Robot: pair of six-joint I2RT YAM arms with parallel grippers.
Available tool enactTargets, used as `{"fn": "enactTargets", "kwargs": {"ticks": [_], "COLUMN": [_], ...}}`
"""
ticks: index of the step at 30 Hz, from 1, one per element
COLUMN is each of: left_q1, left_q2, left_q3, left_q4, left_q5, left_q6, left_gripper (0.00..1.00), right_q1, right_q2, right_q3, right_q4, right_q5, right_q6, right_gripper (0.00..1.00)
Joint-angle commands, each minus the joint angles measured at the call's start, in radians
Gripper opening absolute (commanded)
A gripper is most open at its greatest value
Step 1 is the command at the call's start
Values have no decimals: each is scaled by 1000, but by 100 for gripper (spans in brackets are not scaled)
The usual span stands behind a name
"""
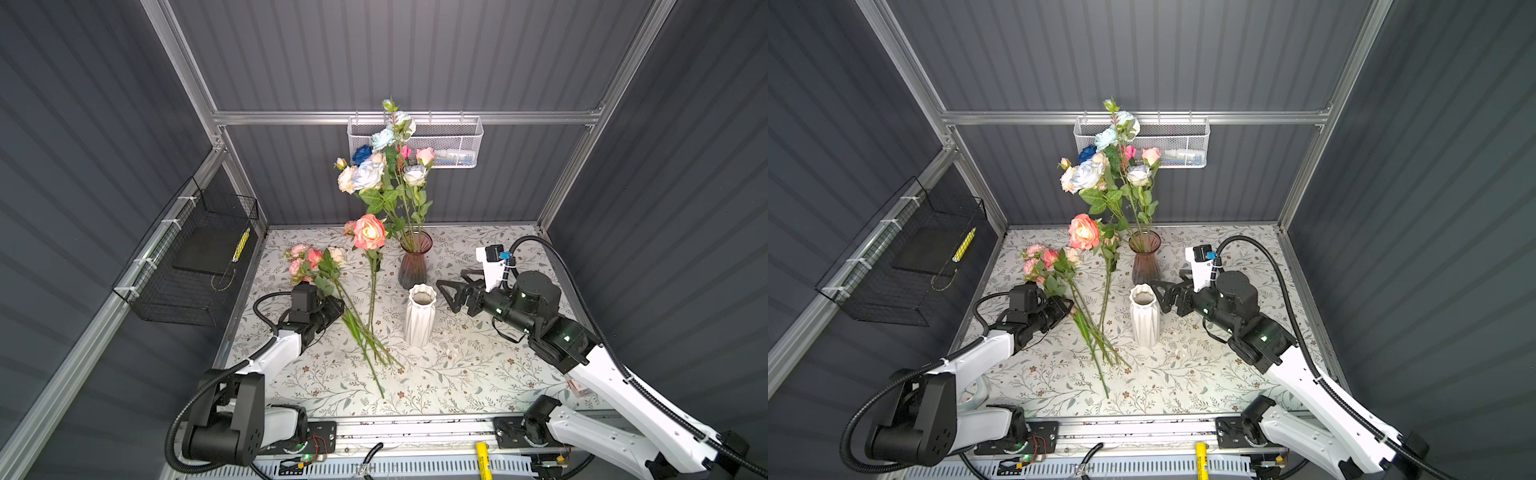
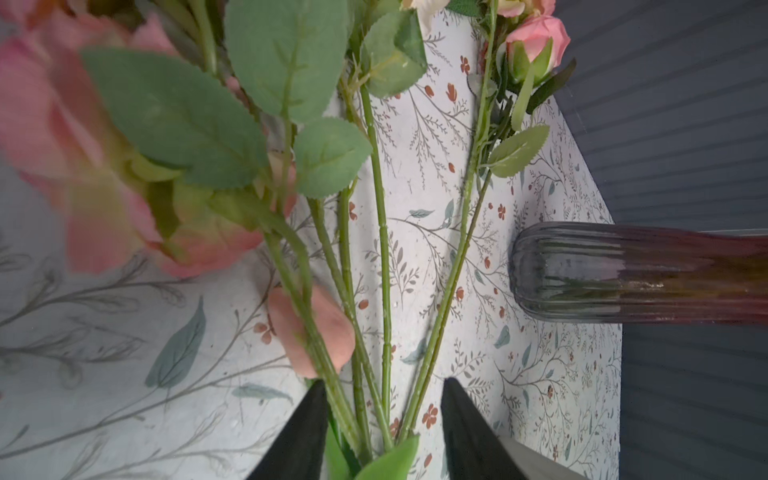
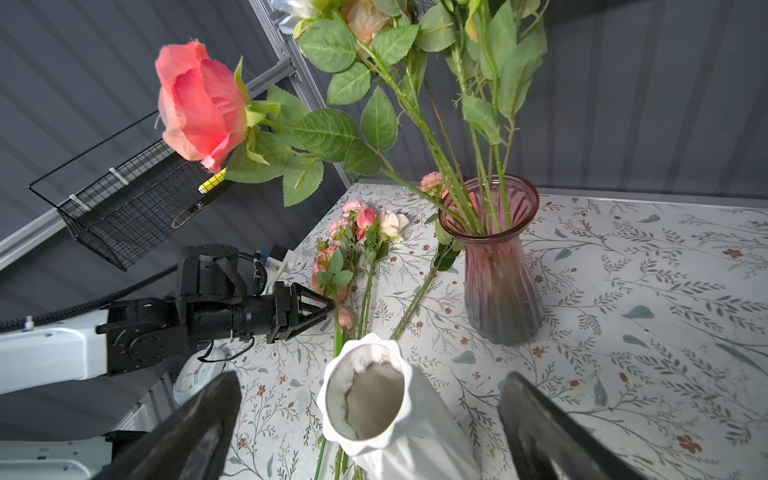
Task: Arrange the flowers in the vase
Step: 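Open and withdraw the right gripper while the left grasps pink spray stems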
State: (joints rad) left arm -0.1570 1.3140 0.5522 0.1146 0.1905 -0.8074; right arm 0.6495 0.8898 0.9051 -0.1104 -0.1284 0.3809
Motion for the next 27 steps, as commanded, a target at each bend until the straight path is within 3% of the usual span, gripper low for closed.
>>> {"fn": "enactTargets", "kwargs": {"ticks": [1,4,11,19,27], "left_q1": [7,8,13,16,16], "left_q2": [21,17,124,198,67], "left_q3": [-3,-12,12,44,49], "left_q4": [18,7,99,138,133], "left_q5": [-66,-131,-135,-173,-221], "left_q6": [-17,-23,-33,-48,-58], "left_gripper": [40,41,42,17,2], "right_q1": [-6,-7,-8,-9,-8], "right_q2": [-19,-28,-43,-50,-40], "right_q3": [-11,-13,-16,-17,-12], "right_q4": [24,26,31,35,32], "right_q5": [-14,-15,-14,-14,-32], "right_q6": [11,14,21,26,10], "right_gripper": [99,99,99,99,99]}}
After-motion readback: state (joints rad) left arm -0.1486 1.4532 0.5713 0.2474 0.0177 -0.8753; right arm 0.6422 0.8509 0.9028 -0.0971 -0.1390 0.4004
